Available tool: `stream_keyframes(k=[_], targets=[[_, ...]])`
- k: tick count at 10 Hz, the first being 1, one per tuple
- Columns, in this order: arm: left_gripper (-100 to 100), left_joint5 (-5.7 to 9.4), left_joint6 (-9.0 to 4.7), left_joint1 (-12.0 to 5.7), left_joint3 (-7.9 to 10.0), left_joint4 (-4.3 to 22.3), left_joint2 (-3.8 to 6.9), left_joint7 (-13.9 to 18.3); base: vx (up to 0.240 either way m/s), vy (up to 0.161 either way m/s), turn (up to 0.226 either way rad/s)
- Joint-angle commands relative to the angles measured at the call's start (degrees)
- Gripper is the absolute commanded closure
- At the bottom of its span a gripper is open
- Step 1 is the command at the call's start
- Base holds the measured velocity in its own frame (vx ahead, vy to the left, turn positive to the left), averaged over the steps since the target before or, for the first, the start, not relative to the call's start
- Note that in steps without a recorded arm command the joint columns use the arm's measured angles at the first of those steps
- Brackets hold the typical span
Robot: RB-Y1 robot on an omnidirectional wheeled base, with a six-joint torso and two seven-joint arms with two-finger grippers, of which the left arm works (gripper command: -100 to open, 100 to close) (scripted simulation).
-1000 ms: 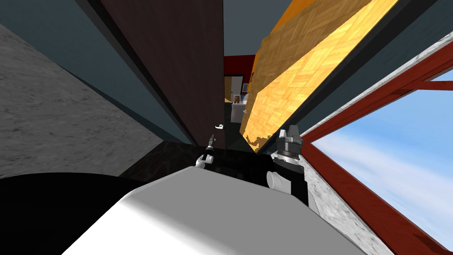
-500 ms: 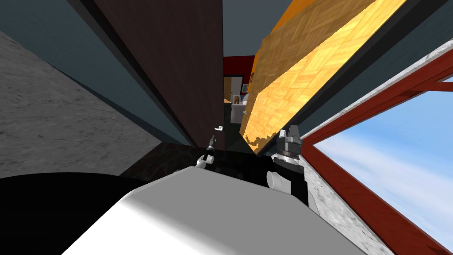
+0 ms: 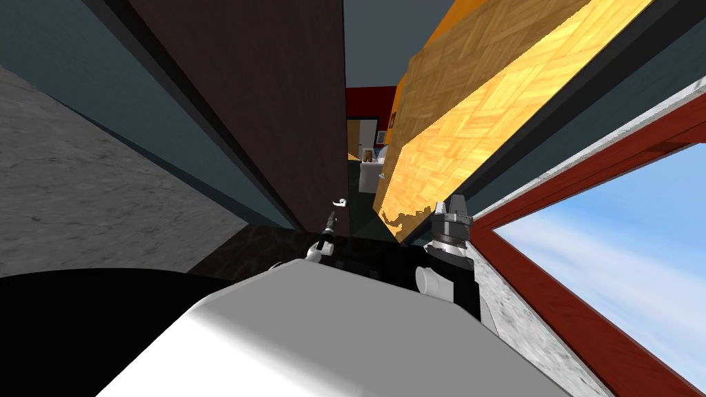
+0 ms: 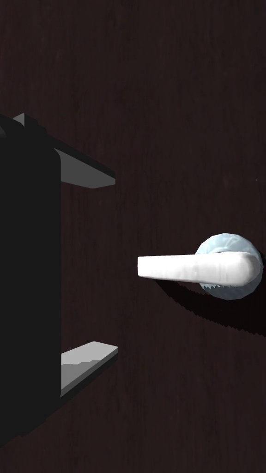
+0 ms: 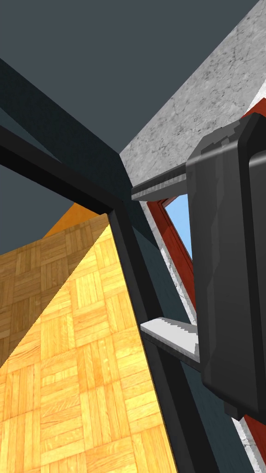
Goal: Push the door open
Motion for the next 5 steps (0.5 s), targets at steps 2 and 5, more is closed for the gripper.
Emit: stream_keyframes(k=[2, 5], targets=[[-100, 0.05, -0.34, 0.02, 0.22, 0.3, 0.25, 0.0, 0.204, 0.027, -0.02], [-100, 0.12, -0.82, 0.1, 0.58, 0.8, 0.29, 0.0, 0.188, 0.013, -0.03]])
